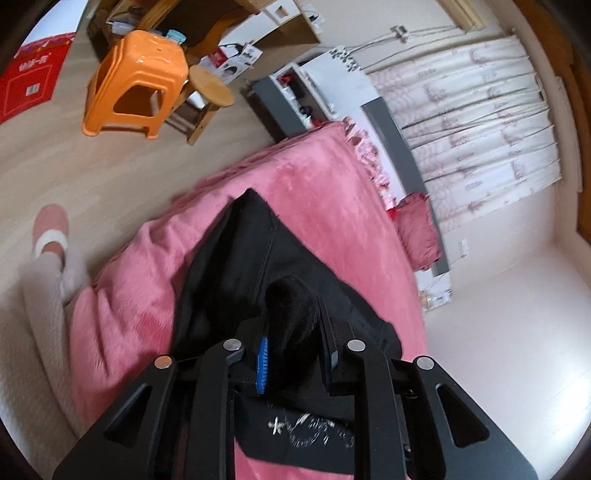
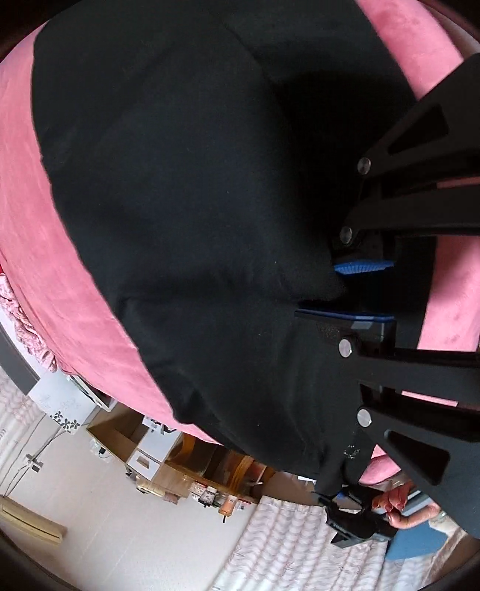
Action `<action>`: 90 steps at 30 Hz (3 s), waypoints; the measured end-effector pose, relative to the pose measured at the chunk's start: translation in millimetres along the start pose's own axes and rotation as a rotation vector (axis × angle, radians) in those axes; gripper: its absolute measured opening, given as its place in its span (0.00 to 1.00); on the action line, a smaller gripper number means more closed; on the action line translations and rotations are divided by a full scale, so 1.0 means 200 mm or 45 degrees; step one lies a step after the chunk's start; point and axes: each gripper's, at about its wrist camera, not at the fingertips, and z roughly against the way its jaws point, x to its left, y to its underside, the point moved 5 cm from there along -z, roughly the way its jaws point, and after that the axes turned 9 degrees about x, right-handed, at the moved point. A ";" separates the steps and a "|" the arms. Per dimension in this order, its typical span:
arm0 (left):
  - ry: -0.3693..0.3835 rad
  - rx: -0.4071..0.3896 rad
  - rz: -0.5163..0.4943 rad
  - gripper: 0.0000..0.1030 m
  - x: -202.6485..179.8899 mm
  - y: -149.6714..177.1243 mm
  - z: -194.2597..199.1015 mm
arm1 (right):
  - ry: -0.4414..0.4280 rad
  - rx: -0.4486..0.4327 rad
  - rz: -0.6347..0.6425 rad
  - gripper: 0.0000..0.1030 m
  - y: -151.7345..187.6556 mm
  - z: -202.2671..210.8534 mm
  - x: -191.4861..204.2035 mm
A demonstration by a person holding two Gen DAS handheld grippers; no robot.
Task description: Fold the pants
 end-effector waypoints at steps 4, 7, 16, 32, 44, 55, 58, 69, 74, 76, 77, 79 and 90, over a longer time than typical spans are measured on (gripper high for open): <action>-0.005 0.009 -0.009 0.61 -0.04 0.03 0.02 | -0.086 -0.024 0.014 0.46 -0.05 -0.01 0.03; -0.022 0.022 -0.040 0.73 -0.09 0.05 0.04 | -0.105 -0.070 -0.029 0.52 -0.07 0.02 0.00; -0.256 0.092 -0.127 0.40 -0.08 0.08 -0.01 | -0.169 -0.273 -0.366 0.33 -0.21 0.17 -0.34; -0.381 0.059 -0.081 0.03 0.09 -0.07 0.17 | 0.101 -0.266 -0.035 0.08 -0.14 0.28 -0.16; -0.488 -0.042 -0.195 0.19 0.02 -0.03 0.17 | 0.001 -0.162 -0.166 0.21 -0.05 0.16 -0.32; -0.328 -0.009 -0.673 0.68 -0.63 0.18 -0.27 | -0.182 -0.315 -0.361 0.45 -0.14 0.37 -0.51; -0.307 0.118 -0.724 0.68 -0.64 0.27 -0.53 | -0.141 -0.415 -0.445 0.45 -0.20 0.49 -0.68; -0.495 0.234 -1.018 0.77 -0.55 0.44 -0.78 | -0.062 -0.636 -0.666 0.39 -0.46 0.78 -1.25; -0.495 0.243 -1.057 0.84 -0.54 0.47 -0.80 | -0.062 -0.691 -0.783 0.12 -0.52 0.86 -1.43; -0.483 0.244 -1.050 0.85 -0.53 0.47 -0.79 | -0.060 -0.680 -0.769 0.07 -0.53 0.89 -1.43; -0.476 0.245 -1.046 0.85 -0.52 0.47 -0.79 | -0.044 -0.689 -0.736 0.07 -0.53 0.93 -1.41; -0.468 0.245 -1.044 0.85 -0.52 0.47 -0.80 | -0.018 -0.710 -0.675 0.07 -0.51 0.99 -1.33; -0.396 0.253 -0.988 0.86 -0.52 0.46 -0.77 | 0.166 -0.700 -0.635 0.07 -0.19 1.18 -1.32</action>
